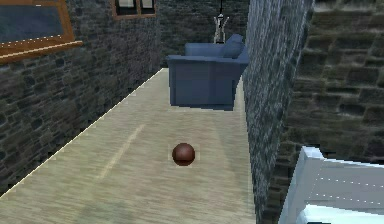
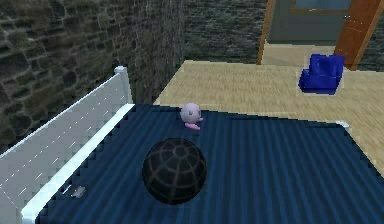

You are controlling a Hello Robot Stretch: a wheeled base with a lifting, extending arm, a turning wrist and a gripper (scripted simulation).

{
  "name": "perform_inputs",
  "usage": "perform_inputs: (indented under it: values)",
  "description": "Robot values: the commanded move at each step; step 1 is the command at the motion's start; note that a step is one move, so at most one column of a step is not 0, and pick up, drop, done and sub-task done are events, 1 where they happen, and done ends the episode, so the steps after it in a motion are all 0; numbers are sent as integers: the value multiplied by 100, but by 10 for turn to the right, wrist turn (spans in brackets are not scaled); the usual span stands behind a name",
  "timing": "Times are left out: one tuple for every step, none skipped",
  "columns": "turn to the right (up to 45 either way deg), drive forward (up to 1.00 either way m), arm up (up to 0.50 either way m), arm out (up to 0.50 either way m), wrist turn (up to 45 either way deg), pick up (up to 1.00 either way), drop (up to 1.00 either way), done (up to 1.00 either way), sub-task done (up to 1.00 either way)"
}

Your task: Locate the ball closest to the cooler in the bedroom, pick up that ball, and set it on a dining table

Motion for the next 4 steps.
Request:
perform_inputs:
  values:
    - [0, 0, 26, 0, 0, 0, 0, 0, 0]
    - [0, 0, 0, 26, 0, 0, 0, 0, 0]
    - [0, 0, 0, 0, 450, 0, 0, 0, 0]
    - [0, 0, 0, 0, 450, 0, 0, 0, 0]
